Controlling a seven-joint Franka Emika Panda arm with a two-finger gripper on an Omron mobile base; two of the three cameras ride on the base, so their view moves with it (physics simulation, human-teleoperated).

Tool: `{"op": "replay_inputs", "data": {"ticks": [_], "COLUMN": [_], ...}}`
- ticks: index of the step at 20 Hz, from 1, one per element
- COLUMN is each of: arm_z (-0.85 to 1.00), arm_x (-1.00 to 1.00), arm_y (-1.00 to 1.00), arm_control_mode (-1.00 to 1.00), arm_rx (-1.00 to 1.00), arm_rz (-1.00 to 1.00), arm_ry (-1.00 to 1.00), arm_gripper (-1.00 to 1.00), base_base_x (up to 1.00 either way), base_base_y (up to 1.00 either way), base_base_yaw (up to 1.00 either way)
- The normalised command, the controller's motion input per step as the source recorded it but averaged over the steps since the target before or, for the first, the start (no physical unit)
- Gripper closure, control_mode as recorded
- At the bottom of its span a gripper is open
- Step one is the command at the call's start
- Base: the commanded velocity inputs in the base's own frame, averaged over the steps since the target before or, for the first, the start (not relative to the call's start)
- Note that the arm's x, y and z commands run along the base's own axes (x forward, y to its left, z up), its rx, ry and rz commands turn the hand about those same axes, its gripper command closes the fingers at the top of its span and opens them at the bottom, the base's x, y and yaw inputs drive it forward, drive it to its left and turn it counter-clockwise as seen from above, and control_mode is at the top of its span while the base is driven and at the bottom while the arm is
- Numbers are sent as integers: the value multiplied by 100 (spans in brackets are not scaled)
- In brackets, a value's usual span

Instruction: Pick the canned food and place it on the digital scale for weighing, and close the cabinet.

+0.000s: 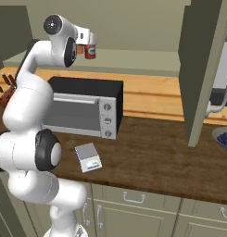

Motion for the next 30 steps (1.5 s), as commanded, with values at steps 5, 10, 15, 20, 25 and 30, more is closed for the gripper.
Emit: {"op": "replay_inputs", "data": {"ticks": [5,10,15,20,25,30], "arm_z": [-5,-20,-23,-12,-20,-24], "arm_x": [46,51,40,28,22,21], "arm_y": [0,0,0,0,0,0], "arm_control_mode": [-100,-100,-100,-100,-100,-100], "arm_rx": [0,0,0,0,0,0], "arm_rz": [0,0,0,0,0,0], "arm_ry": [0,0,0,0,0,0], "arm_gripper": [-100,-100,-100,-100,-100,100], "base_base_x": [0,0,0,0,0,0], "base_base_y": [0,0,0,0,0,0], "base_base_yaw": [0,0,0,0,0,0]}}
